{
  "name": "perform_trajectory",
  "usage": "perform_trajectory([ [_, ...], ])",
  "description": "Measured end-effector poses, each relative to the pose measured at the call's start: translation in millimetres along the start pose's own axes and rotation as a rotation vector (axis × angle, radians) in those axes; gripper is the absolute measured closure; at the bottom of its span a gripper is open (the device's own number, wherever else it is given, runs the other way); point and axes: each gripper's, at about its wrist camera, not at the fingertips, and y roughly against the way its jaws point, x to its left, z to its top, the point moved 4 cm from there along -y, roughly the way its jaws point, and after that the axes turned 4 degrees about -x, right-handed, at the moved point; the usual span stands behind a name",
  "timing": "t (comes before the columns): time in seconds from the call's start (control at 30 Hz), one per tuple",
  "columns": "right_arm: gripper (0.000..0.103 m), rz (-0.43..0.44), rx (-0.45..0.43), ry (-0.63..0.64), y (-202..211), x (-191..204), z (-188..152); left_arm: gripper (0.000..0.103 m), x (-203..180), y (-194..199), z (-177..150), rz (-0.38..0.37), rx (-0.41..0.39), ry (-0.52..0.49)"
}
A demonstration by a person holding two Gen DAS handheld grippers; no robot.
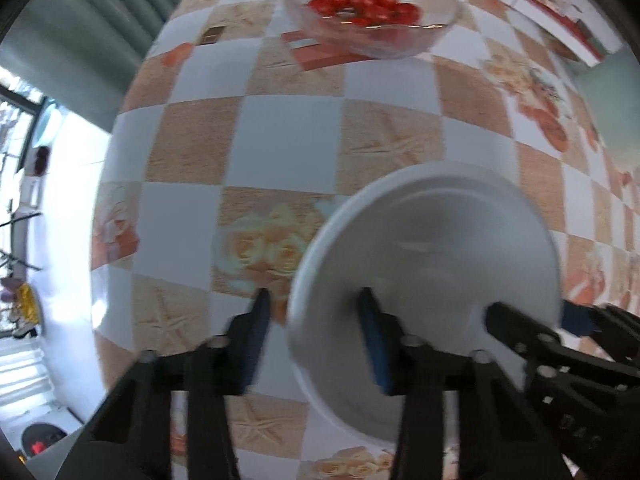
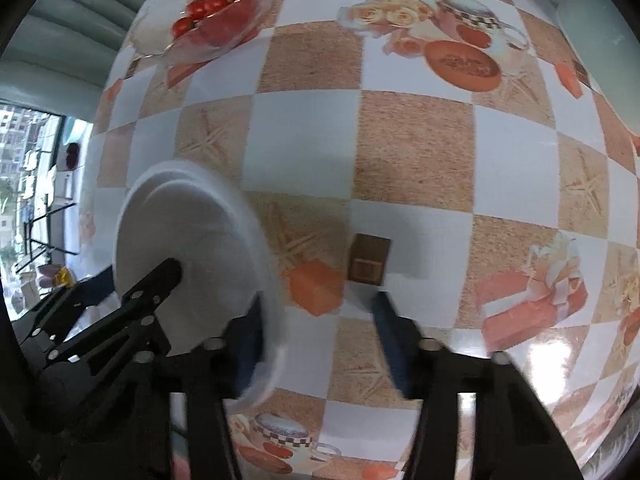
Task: Organize plates and bowls
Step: 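Close both grippers on the rim of the third white bowl, then lift the third bowl with both grippers and carry it to the bowl stack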
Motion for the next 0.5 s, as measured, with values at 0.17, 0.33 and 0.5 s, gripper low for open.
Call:
perform_trajectory([
  [0.17, 0.088, 0.017, 0.037, -0.005, -5, 0, -14, 0.073, -11, 1, -4, -0.013, 0.012, -0.032],
  [0.33, 0.088, -0.017, 0.064, 0.029, -3, -13, -32, 0.073, -30, 2, -33, -0.036, 0.031, -0.067],
  [0.5, 0.087, -0.027, 0.094, 0.003, -1, -36, -65, 0.073, -55, 5, -72, -0.041, 0.039, -0.138],
])
